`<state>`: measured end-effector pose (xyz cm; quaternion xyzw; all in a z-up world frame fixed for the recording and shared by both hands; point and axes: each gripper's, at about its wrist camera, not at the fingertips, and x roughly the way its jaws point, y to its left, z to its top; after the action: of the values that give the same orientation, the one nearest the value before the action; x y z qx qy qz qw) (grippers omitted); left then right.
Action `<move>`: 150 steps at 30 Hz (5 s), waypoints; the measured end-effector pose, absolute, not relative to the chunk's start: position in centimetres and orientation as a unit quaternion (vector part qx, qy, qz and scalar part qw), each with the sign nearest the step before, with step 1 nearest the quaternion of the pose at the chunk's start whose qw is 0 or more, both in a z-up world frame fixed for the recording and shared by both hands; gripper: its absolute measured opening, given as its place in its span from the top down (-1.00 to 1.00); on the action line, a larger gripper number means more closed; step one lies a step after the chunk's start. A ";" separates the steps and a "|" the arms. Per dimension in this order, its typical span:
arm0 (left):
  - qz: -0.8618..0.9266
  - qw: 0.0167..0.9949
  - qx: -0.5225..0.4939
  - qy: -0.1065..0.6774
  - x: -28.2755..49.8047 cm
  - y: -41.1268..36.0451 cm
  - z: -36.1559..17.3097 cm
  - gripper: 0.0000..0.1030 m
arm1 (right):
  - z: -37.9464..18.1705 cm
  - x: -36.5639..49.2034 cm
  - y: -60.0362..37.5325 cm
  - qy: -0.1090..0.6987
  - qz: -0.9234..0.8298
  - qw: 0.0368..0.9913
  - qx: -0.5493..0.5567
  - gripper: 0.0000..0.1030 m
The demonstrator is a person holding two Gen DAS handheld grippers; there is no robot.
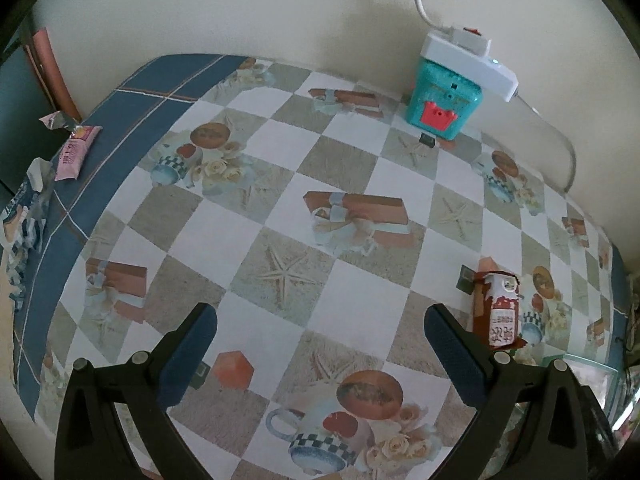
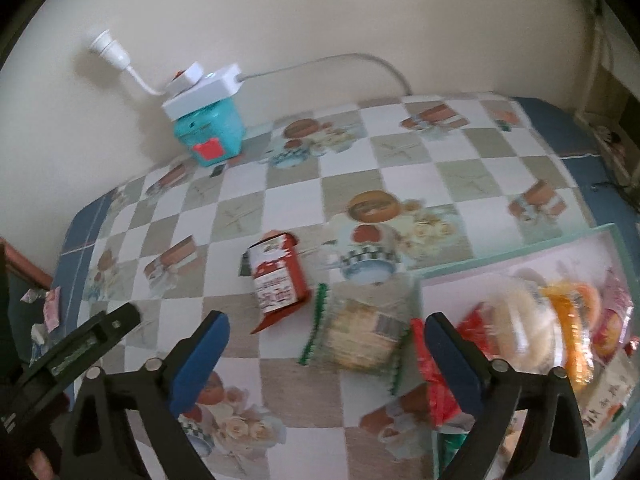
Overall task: Organize snacks
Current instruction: 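Move the left tool to the red-white biscuit packet while the right tool approaches the green-edged cracker packet, then grasp the red-white biscuit packet with the left tool while the right tool grasps the cracker packet, then lift both held packets and carry them over the white tray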
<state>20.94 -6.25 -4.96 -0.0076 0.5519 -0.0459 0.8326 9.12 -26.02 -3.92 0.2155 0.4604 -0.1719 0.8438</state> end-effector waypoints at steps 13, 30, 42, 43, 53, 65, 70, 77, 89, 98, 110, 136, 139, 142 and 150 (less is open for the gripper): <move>-0.060 0.829 0.011 0.556 21.1 -8.1 -5.7 -1.00 | -7.7 10.3 -26.7 0.496 -0.180 0.820 0.222 -0.62; -0.061 0.826 0.018 0.560 21.2 -8.4 -6.5 -1.00 | -8.0 10.8 -26.4 0.497 -0.158 0.820 0.234 -0.55; -0.062 0.825 0.016 0.562 21.2 -8.5 -6.6 -1.00 | -7.1 9.7 -28.6 0.479 -0.134 0.815 0.297 -0.53; -0.062 0.825 0.016 0.561 21.2 -8.4 -6.5 -1.00 | -7.2 9.6 -28.9 0.478 -0.133 0.814 0.303 -0.53; -0.066 0.822 0.009 0.566 21.3 -8.5 -6.7 -1.00 | -7.0 9.4 -28.9 0.496 -0.153 0.806 0.285 -0.51; -0.066 0.820 0.014 0.569 21.2 -8.8 -7.2 -1.00 | -8.7 10.7 -26.9 0.531 -0.199 0.795 0.215 -0.53; -0.068 0.817 0.022 0.572 21.2 -9.4 -7.8 -1.00 | -8.5 11.1 -26.2 0.528 -0.170 0.803 0.218 -0.52; -0.065 0.816 0.022 0.574 21.3 -9.3 -8.0 -1.00 | -9.0 11.2 -26.3 0.534 -0.187 0.796 0.214 -0.51; -0.071 0.821 0.034 0.565 21.3 -10.5 -8.1 -1.00 | -9.8 11.9 -26.1 0.529 -0.210 0.802 0.180 -0.37; -0.090 0.828 0.018 0.554 21.5 -11.9 -7.9 -1.00 | -9.9 12.2 -26.4 0.518 -0.203 0.813 0.171 -0.17; -0.158 0.817 -0.003 0.555 21.8 -16.2 -8.8 -0.96 | -9.1 11.4 -28.3 0.507 -0.208 0.812 0.203 -0.17; -0.167 0.822 -0.012 0.545 23.8 -15.1 -9.4 0.15 | -9.3 11.5 -28.2 0.515 -0.197 0.808 0.206 -0.17; -0.162 0.820 -0.028 0.548 24.1 -13.7 -9.5 0.17 | -9.4 11.6 -28.0 0.516 -0.195 0.809 0.205 -0.17; -0.147 0.818 -0.038 0.554 24.3 -12.5 -9.6 0.19 | -9.4 11.7 -27.7 0.517 -0.189 0.809 0.205 -0.16; -0.110 0.815 -0.038 0.568 23.4 -9.8 -8.1 0.20 | -6.8 10.5 -26.2 0.504 -0.168 0.820 0.214 -0.16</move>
<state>23.40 -9.77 -8.15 -0.0384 0.5675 -0.1102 0.8151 10.46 -26.18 -6.76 0.2136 0.5038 -0.1683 0.8199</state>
